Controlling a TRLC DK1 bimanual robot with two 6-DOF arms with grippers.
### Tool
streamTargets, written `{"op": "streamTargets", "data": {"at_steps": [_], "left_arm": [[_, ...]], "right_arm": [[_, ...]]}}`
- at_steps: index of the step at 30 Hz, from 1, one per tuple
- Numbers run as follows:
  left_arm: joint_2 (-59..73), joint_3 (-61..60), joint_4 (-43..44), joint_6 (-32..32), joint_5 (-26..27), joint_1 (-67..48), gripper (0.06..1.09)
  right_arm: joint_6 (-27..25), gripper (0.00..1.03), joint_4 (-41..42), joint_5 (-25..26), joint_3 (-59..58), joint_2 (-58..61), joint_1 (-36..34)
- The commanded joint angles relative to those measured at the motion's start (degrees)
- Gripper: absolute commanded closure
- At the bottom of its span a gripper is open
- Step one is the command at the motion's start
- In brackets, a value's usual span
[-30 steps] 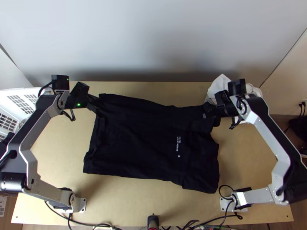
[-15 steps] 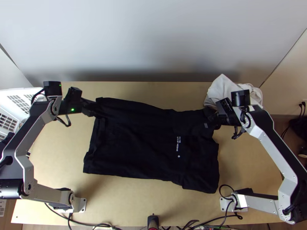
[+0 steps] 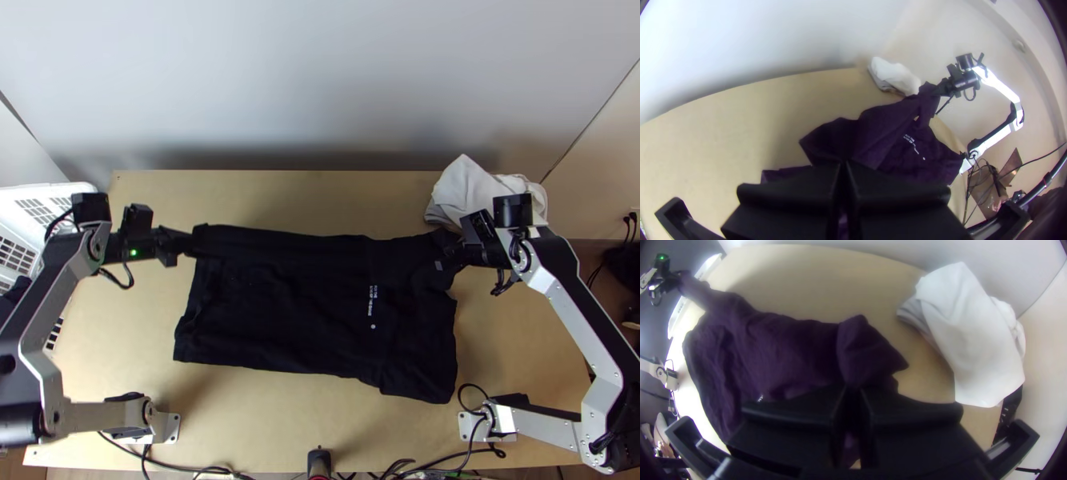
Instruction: Fold the t-shirt
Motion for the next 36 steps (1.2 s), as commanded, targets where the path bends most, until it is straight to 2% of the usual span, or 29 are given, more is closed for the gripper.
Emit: {"op": "streamTargets", "data": {"at_steps": [1, 6, 14, 19, 25, 36], "left_arm": [[-9.5, -5.7, -3.2, 2.0, 0.6, -2.3, 1.05], [-12.5, -8.3, -7.4, 5.7, 0.2, -5.3, 1.05], [-12.8, -11.6, -8.4, 8.8, -1.2, -7.0, 1.05], [-10.5, -13.5, -8.4, 12.2, -4.2, -7.3, 1.05], [-2.3, -15.9, -10.3, 20.1, -8.6, -6.7, 1.05], [6.9, -16.2, -10.4, 23.7, -13.9, -6.7, 1.05]], "right_arm": [[-0.3, 1.0, 0.0, 0.1, -1.4, 0.0, -0.8], [-1.5, 1.0, 0.0, 0.1, -3.6, -0.2, 1.1], [-2.1, 1.0, -2.5, 0.0, -7.3, -0.9, 4.6], [-2.0, 1.0, -3.5, 0.0, -9.5, -0.7, 6.7], [-1.9, 1.0, -3.4, 0.0, -10.9, 2.0, 6.6], [-2.2, 1.0, -3.9, 0.1, -13.0, 8.5, 2.4]]}}
